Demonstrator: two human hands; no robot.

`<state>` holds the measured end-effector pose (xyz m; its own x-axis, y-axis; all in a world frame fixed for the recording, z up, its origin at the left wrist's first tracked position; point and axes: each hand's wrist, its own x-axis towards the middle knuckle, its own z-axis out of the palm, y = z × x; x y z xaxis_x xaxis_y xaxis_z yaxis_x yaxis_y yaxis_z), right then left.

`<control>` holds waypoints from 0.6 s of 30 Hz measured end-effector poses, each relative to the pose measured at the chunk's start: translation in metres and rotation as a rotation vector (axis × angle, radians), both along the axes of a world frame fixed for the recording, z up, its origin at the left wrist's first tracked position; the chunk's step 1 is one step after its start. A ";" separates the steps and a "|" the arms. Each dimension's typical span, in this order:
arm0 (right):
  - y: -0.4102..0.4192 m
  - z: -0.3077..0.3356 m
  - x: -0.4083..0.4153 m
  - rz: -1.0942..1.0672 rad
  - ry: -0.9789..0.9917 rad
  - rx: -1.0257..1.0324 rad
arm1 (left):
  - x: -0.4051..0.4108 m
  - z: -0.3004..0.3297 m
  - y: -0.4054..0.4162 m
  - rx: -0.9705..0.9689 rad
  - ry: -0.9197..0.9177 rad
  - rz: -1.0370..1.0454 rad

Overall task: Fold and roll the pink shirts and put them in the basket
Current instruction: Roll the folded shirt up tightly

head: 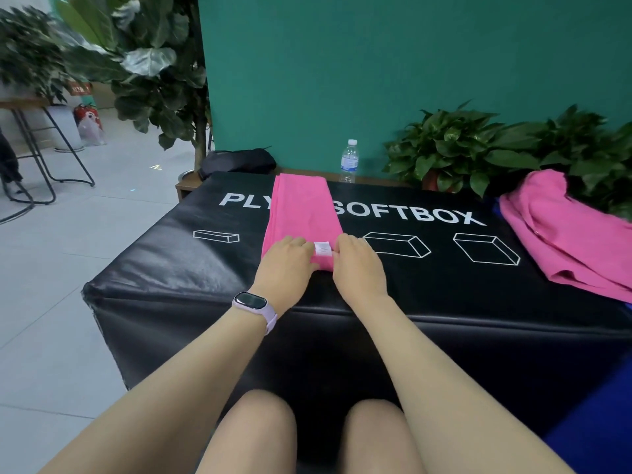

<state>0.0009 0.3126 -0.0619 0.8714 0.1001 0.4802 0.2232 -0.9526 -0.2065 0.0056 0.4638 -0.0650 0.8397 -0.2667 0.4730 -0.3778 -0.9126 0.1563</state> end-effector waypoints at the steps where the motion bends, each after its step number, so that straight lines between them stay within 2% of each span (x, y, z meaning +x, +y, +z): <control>1: -0.002 0.001 -0.004 0.009 0.000 0.040 | 0.000 0.002 0.002 -0.030 0.025 -0.029; 4: -0.005 -0.001 -0.017 0.072 0.049 0.076 | -0.002 0.004 0.007 -0.049 0.056 -0.075; 11: -0.010 -0.001 -0.040 0.111 0.132 0.060 | -0.032 -0.006 0.006 0.170 -0.049 0.027; 16: -0.004 -0.008 -0.057 0.094 0.123 -0.031 | -0.057 -0.018 0.013 0.075 -0.222 0.028; 18: 0.000 -0.008 -0.058 0.059 0.138 -0.069 | -0.059 -0.020 0.013 0.029 -0.230 0.049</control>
<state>-0.0570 0.3124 -0.0703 0.9205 0.1811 0.3464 0.2527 -0.9517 -0.1741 -0.0530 0.4773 -0.0850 0.7230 -0.2444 0.6461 -0.3555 -0.9336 0.0446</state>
